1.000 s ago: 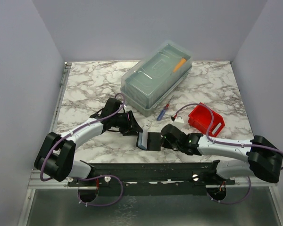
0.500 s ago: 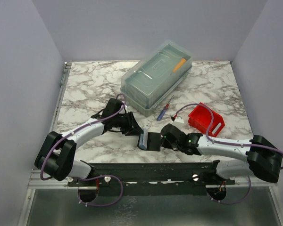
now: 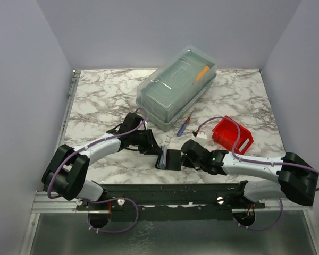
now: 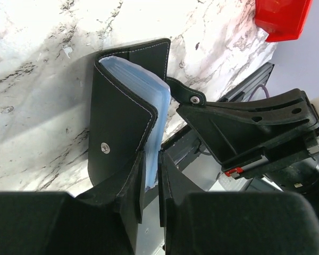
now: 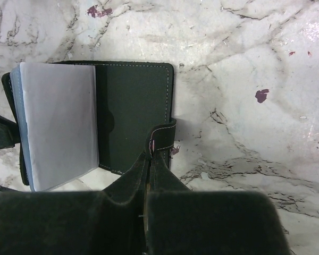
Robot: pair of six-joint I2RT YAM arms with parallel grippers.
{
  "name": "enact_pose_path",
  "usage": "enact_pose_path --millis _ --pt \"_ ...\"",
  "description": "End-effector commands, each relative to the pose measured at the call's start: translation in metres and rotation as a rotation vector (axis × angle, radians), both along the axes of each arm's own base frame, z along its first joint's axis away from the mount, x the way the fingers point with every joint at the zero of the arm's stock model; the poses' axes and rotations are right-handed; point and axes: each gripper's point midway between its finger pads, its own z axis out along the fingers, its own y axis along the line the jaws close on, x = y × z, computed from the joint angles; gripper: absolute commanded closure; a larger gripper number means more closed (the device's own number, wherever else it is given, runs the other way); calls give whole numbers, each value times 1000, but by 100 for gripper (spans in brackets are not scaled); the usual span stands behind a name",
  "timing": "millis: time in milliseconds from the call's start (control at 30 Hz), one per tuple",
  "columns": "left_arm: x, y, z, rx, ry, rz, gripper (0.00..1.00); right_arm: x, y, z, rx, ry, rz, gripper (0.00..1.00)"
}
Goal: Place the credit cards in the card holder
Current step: Open the card holder at the center of the board.
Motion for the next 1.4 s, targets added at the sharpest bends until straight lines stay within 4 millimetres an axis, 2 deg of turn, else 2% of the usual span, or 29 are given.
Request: enact_pose_path --millis 0,167,367,433,533,633,733,867,967,1033,1100,1133,1200,1267,1367 --pt "-3 -3 -7 17 6 -18 81 1 2 -1 -2 5 3 99" --pt "-5 -6 -14 34 22 -27 83 1 6 2 -5 10 19 94" --pt "-8 -7 -25 56 53 -35 83 1 12 18 -42 20 63 75" --pt "-9 -6 -27 60 61 -34 82 4 18 27 -38 9 89 72" --pt "-8 -6 -25 61 48 -32 77 5 26 31 -22 -11 130 72" --pt "-7 -5 -22 66 32 -32 75 5 24 35 -23 -2 111 70" --pt "-8 -2 -19 76 16 -46 62 3 19 43 -35 9 96 69" --pt "-2 5 1 115 -77 -64 46 -4 14 51 -42 42 96 65" --pt "3 4 33 91 -172 -80 35 -11 22 61 32 36 146 60" --pt "7 -1 57 50 -232 -86 32 -13 28 65 77 22 172 59" --pt "8 -9 76 8 -272 -105 32 -14 31 61 98 14 191 63" --pt "7 -15 82 -13 -276 -121 33 -14 32 58 102 15 189 69" --pt "2 -27 89 -52 -256 -156 43 -13 30 49 95 25 166 78" --pt "-5 -39 85 -65 -228 -183 56 -12 27 39 97 32 148 79" --pt "-16 -54 65 -66 -172 -230 62 -12 24 24 103 47 132 81"
